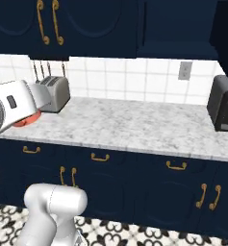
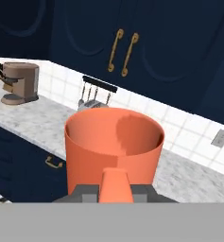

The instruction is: Gather all objects into one cabinet and sort the glasses and bowls to opposite sides.

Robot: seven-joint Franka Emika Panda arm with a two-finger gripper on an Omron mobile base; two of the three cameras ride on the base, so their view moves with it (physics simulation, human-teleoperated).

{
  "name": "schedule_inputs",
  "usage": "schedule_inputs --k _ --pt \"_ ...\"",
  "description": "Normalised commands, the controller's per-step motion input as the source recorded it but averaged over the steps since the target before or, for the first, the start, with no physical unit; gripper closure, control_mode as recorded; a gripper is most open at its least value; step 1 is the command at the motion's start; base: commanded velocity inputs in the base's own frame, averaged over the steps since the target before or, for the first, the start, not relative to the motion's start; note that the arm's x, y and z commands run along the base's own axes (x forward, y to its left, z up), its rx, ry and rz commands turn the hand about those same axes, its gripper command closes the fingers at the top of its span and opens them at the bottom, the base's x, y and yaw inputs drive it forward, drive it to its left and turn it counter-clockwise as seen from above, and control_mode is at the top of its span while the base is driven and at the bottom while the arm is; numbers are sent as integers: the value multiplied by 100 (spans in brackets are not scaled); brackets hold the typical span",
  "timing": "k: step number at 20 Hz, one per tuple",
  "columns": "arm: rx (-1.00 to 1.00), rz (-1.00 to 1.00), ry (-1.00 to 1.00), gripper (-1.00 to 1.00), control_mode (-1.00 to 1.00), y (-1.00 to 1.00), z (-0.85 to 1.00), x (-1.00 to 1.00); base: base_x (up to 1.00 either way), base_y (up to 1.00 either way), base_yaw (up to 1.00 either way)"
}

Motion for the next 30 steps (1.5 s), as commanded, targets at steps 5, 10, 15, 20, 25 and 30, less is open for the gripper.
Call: schedule_inputs --k 5,10,15,20,25,30 --pt "0 0 0 100 100 0 0 0 -17 100 -16" --pt "0 0 0 100 100 0 0 0 -18 98 -12" --pt "0 0 0 100 100 0 0 0 -78 88 -3" --pt "0 0 0 100 100 0 0 0 -63 87 -3" --pt "0 0 0 100 100 0 0 0 -16 100 -1" --pt "0 0 0 100 100 0 0 0 0 100 0"
